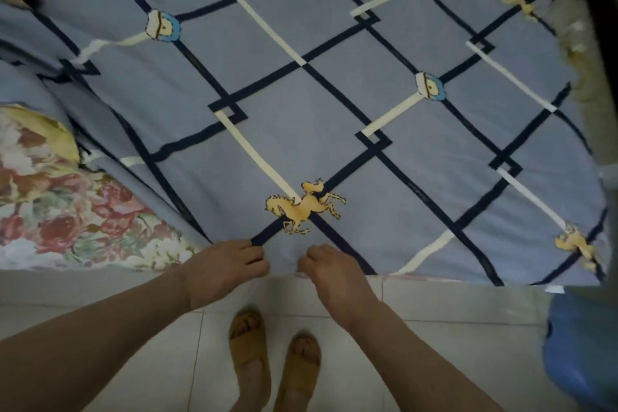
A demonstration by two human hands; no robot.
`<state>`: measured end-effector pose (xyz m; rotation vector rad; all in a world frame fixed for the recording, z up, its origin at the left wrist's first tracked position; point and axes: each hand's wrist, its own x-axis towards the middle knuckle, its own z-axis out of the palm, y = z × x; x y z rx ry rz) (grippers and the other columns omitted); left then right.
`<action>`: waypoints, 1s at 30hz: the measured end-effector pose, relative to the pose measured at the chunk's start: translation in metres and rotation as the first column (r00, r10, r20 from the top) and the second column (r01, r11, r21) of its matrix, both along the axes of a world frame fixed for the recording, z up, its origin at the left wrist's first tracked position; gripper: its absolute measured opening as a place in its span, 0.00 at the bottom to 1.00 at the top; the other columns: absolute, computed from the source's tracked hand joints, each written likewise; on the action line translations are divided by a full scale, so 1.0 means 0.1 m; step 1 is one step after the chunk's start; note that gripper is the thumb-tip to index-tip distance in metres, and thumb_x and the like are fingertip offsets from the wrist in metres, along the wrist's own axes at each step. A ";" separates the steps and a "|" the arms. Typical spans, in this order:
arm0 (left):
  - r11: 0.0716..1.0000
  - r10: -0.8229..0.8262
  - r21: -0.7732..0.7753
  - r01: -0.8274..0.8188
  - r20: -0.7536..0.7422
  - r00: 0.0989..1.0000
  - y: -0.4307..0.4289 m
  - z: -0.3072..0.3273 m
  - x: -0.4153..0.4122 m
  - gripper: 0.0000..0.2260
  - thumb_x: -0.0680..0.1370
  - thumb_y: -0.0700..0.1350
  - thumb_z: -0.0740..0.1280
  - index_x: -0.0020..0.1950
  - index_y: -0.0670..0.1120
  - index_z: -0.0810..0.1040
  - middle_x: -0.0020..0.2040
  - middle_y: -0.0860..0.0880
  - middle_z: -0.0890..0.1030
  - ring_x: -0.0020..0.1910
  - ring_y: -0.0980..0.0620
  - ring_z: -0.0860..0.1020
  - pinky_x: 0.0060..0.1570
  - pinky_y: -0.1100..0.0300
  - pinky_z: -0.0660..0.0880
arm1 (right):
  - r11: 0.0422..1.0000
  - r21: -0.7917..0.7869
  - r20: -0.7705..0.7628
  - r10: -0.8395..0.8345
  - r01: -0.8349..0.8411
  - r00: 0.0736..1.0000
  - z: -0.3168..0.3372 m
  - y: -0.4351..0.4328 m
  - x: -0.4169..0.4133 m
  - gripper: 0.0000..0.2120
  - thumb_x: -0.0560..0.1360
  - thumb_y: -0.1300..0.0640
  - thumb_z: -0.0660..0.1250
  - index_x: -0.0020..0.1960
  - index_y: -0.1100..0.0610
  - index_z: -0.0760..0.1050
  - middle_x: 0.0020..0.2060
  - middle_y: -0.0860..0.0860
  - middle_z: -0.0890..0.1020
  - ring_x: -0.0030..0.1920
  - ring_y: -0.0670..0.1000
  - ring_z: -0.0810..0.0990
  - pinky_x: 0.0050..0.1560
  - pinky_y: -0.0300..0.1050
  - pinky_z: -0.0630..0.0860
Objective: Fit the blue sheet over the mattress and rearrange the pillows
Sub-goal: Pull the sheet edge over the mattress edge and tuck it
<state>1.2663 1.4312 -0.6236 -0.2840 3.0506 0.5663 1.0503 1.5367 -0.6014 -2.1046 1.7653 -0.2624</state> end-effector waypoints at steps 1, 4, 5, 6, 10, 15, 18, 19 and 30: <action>0.999 -0.031 -0.016 0.031 0.009 0.999 -0.01 -0.02 0.04 0.09 0.75 0.37 0.56 0.48 0.49 0.72 0.43 0.49 0.77 0.38 0.50 0.73 0.33 0.57 0.73 | 0.999 -0.022 -0.009 0.022 -0.022 1.000 -0.02 0.01 0.05 0.14 0.53 0.69 0.77 0.32 0.57 0.76 0.28 0.52 0.76 0.30 0.52 0.75 0.25 0.38 0.67; 0.998 -0.045 -0.040 0.048 0.060 0.997 -0.01 -0.06 0.04 0.06 0.73 0.38 0.65 0.44 0.50 0.75 0.41 0.51 0.78 0.36 0.50 0.74 0.35 0.58 0.72 | 0.998 -0.018 -0.126 0.057 -0.060 0.990 -0.09 0.01 0.13 0.09 0.58 0.67 0.76 0.35 0.58 0.81 0.35 0.54 0.80 0.49 0.59 0.78 0.46 0.53 0.77; 0.998 -0.024 -0.047 0.028 0.080 0.996 -0.01 -0.09 0.00 0.06 0.72 0.40 0.69 0.42 0.51 0.76 0.40 0.52 0.79 0.36 0.50 0.74 0.36 0.58 0.72 | 0.998 0.022 -0.187 0.057 -0.054 0.981 -0.10 0.02 0.15 0.10 0.58 0.67 0.76 0.38 0.58 0.82 0.40 0.55 0.81 0.59 0.63 0.75 0.54 0.64 0.73; 0.998 -0.005 -0.063 0.014 0.133 0.991 0.00 -0.12 -0.03 0.06 0.70 0.42 0.72 0.40 0.51 0.77 0.38 0.52 0.79 0.36 0.50 0.74 0.37 0.57 0.72 | 0.997 0.072 -0.236 0.056 -0.041 0.970 -0.10 0.03 0.16 0.12 0.58 0.66 0.75 0.40 0.58 0.83 0.46 0.56 0.80 0.65 0.65 0.71 0.57 0.71 0.68; 0.997 0.033 -0.075 -0.016 0.231 0.972 0.09 -0.08 -0.16 0.05 0.68 0.46 0.74 0.38 0.52 0.79 0.36 0.53 0.78 0.34 0.50 0.75 0.35 0.58 0.71 | 0.994 0.108 -0.303 0.047 -0.015 0.952 -0.15 0.09 0.13 0.23 0.52 0.67 0.77 0.46 0.54 0.81 0.47 0.54 0.81 0.65 0.66 0.71 0.52 0.76 0.69; 0.988 0.143 -0.073 -0.136 0.115 0.983 -0.14 0.18 0.22 0.03 0.75 0.43 0.64 0.46 0.48 0.77 0.43 0.49 0.78 0.40 0.48 0.75 0.42 0.55 0.71 | 0.996 0.057 -0.207 -0.051 0.064 0.977 0.12 -0.13 0.36 0.36 0.48 0.67 0.78 0.55 0.53 0.78 0.50 0.51 0.83 0.59 0.60 0.78 0.51 0.64 0.76; 0.957 0.270 -0.113 -0.267 0.013 0.963 -0.59 0.34 0.72 0.08 0.76 0.39 0.64 0.54 0.45 0.78 0.49 0.46 0.80 0.46 0.46 0.77 0.47 0.54 0.72 | 0.999 -0.002 -0.134 -0.037 0.037 0.990 0.26 -0.57 0.77 0.39 0.49 0.67 0.78 0.59 0.55 0.77 0.54 0.54 0.82 0.61 0.60 0.77 0.53 0.63 0.76; 0.947 0.299 -0.117 -0.298 -0.015 0.954 -0.73 0.41 0.90 0.10 0.76 0.39 0.64 0.55 0.44 0.78 0.51 0.44 0.80 0.47 0.45 0.77 0.48 0.53 0.73 | 0.999 -0.011 -0.108 -0.038 0.037 0.993 0.31 -0.73 0.94 0.39 0.47 0.67 0.78 0.58 0.56 0.78 0.54 0.55 0.82 0.59 0.61 0.78 0.51 0.62 0.77; 0.967 0.144 -0.215 -0.134 0.031 0.989 -2.73 0.29 2.44 0.07 0.74 0.43 0.67 0.50 0.44 0.79 0.49 0.44 0.80 0.51 0.43 0.76 0.64 0.50 0.66 | 0.954 0.063 0.039 -0.294 0.292 0.955 -0.05 -2.46 2.80 0.16 0.63 0.65 0.71 0.51 0.58 0.76 0.45 0.56 0.79 0.44 0.58 0.78 0.42 0.47 0.76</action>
